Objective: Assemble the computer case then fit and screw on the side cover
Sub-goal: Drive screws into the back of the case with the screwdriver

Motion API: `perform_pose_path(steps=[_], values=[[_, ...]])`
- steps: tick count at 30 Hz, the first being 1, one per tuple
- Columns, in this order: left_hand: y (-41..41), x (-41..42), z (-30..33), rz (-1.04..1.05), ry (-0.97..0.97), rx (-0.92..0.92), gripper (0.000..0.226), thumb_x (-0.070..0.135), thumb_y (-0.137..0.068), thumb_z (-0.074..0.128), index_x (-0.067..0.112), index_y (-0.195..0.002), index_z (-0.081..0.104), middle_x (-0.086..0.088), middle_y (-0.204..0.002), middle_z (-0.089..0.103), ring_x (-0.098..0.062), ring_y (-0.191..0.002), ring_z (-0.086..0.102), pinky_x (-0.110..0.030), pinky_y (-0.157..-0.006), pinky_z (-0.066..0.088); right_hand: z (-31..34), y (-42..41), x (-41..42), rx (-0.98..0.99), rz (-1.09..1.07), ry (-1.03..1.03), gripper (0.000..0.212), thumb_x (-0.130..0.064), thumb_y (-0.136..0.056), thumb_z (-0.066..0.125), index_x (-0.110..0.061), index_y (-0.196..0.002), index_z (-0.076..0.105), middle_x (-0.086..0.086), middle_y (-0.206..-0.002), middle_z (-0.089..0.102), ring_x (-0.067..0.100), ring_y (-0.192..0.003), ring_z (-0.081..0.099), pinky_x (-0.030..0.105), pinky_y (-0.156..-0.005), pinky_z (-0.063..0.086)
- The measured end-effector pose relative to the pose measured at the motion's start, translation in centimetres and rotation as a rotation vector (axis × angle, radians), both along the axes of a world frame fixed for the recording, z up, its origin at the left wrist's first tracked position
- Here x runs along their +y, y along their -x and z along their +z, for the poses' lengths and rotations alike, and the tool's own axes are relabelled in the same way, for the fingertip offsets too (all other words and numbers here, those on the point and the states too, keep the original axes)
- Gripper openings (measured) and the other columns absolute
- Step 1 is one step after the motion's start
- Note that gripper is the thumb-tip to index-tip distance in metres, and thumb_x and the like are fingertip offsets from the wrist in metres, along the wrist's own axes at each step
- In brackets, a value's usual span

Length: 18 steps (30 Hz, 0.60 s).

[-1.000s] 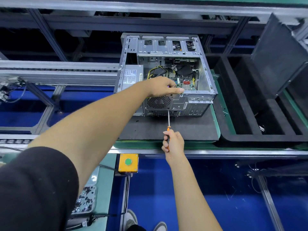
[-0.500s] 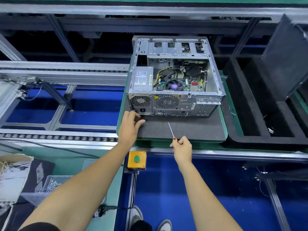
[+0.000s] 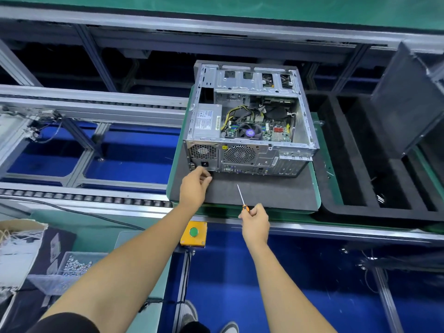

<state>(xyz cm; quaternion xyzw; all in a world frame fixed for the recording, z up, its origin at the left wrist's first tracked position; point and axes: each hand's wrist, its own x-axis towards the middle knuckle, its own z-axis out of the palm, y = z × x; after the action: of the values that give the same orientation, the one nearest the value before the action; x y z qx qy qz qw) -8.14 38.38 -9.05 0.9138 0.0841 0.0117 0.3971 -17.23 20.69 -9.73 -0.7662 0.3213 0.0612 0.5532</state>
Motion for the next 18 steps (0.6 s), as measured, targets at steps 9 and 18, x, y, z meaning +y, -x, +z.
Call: perform_pose_path(steps=[9, 18], values=[[3.5, -4.0, 2.9, 0.277, 0.96, 0.268, 0.012, 0.013, -0.105, 0.052, 0.005, -0.106, 0.06, -0.01, -0.1, 0.077, -0.017, -0.091, 0.074, -0.027, -0.08, 0.059, 3.3, 2.7, 1.7, -0.084, 0.115, -0.001, 0.031, -0.016, -0.09, 0.061, -0.02, -0.073, 0.036, 0.015, -0.077, 0.067, 0.022, -0.059, 0.045, 0.033, -0.055, 0.036], [4.4, -4.8, 6.2, 0.251, 1.124, 0.303, 0.02, 0.022, -0.105, 0.053, 0.006, -0.11, 0.065, -0.007, -0.097, 0.079, -0.018, -0.093, 0.076, -0.023, -0.071, 0.059, 7.3, 3.0, 1.0, -0.177, 0.192, 0.043, 0.033, -0.017, -0.095, 0.059, -0.019, -0.075, 0.033, 0.019, -0.079, 0.067, 0.021, -0.058, 0.041, 0.034, -0.055, 0.033]])
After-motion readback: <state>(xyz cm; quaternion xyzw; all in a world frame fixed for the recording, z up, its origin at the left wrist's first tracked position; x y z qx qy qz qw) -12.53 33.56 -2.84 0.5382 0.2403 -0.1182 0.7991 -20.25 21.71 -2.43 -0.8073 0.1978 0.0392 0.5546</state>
